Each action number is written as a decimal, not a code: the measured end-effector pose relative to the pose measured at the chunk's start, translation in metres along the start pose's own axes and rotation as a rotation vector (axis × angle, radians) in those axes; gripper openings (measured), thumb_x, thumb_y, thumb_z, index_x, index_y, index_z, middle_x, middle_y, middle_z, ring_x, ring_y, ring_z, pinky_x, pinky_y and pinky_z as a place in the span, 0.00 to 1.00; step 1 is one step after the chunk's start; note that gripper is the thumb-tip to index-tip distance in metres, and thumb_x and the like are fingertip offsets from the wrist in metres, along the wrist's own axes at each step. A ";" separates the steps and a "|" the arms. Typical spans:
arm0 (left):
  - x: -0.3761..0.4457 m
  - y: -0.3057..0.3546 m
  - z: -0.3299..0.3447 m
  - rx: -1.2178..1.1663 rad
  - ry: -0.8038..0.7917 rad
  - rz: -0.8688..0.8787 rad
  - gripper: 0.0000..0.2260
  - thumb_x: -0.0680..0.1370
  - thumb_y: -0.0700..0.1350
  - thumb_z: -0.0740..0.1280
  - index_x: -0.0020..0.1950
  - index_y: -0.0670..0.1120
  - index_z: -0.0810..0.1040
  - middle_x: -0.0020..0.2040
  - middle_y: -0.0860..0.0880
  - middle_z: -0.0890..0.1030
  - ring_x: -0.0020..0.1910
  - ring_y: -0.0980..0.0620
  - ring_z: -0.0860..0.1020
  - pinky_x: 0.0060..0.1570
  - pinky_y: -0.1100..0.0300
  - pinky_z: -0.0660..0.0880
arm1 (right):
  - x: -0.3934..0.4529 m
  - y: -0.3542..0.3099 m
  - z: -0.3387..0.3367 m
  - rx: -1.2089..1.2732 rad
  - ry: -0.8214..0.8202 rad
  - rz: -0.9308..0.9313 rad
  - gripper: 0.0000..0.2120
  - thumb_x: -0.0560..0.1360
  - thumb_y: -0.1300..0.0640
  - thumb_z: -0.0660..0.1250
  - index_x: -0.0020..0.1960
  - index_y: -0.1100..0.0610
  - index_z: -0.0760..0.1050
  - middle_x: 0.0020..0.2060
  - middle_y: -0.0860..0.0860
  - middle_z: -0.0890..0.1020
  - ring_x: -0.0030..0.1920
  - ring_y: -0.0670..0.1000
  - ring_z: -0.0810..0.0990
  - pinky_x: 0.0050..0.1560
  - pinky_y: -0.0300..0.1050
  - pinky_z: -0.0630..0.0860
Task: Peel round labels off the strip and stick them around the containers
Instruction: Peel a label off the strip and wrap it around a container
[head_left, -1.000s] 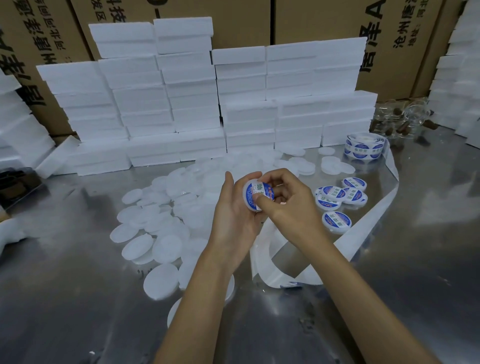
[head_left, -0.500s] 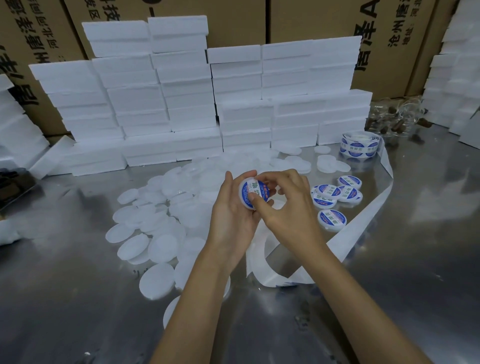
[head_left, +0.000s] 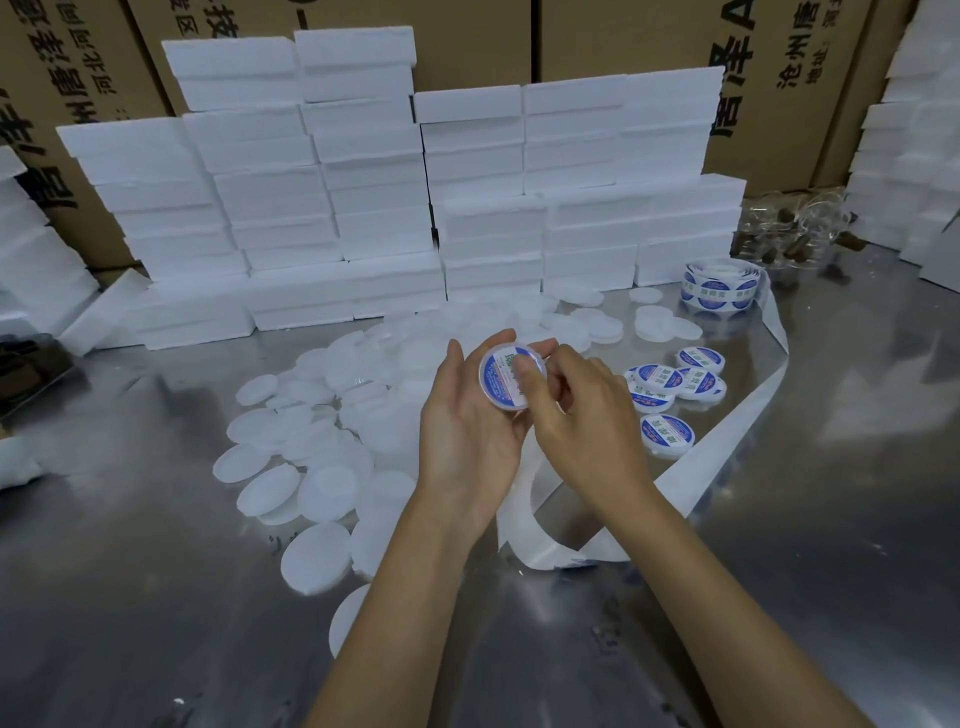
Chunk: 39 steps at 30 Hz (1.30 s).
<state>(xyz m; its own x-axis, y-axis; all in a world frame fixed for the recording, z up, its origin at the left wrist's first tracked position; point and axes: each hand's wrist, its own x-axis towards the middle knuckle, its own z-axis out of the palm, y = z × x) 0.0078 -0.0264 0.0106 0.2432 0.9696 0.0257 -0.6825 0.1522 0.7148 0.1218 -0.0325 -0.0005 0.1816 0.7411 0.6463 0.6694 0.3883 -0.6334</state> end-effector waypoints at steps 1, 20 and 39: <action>0.000 -0.001 0.000 0.014 -0.001 0.002 0.23 0.84 0.57 0.53 0.64 0.43 0.77 0.63 0.38 0.81 0.62 0.43 0.80 0.66 0.51 0.73 | 0.000 0.002 0.000 0.003 0.009 -0.017 0.13 0.82 0.49 0.59 0.39 0.46 0.68 0.30 0.41 0.71 0.34 0.45 0.70 0.42 0.46 0.65; 0.002 -0.011 0.003 0.305 -0.049 0.062 0.19 0.84 0.50 0.54 0.66 0.39 0.74 0.61 0.42 0.83 0.59 0.48 0.82 0.54 0.61 0.79 | -0.001 0.006 -0.001 -0.132 0.039 0.107 0.23 0.84 0.45 0.51 0.35 0.53 0.69 0.28 0.51 0.75 0.33 0.56 0.76 0.45 0.55 0.73; 0.001 -0.006 0.000 0.224 -0.092 0.086 0.19 0.85 0.54 0.50 0.62 0.45 0.75 0.66 0.43 0.80 0.61 0.45 0.79 0.67 0.48 0.71 | -0.008 -0.001 -0.003 -0.054 -0.106 0.056 0.24 0.76 0.34 0.57 0.34 0.52 0.67 0.24 0.45 0.71 0.30 0.47 0.72 0.41 0.44 0.67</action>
<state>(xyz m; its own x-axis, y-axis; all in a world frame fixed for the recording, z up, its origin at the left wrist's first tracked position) 0.0120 -0.0267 0.0059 0.2594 0.9542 0.1489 -0.5358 0.0139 0.8442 0.1214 -0.0406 -0.0037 0.1441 0.8156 0.5603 0.6987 0.3171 -0.6413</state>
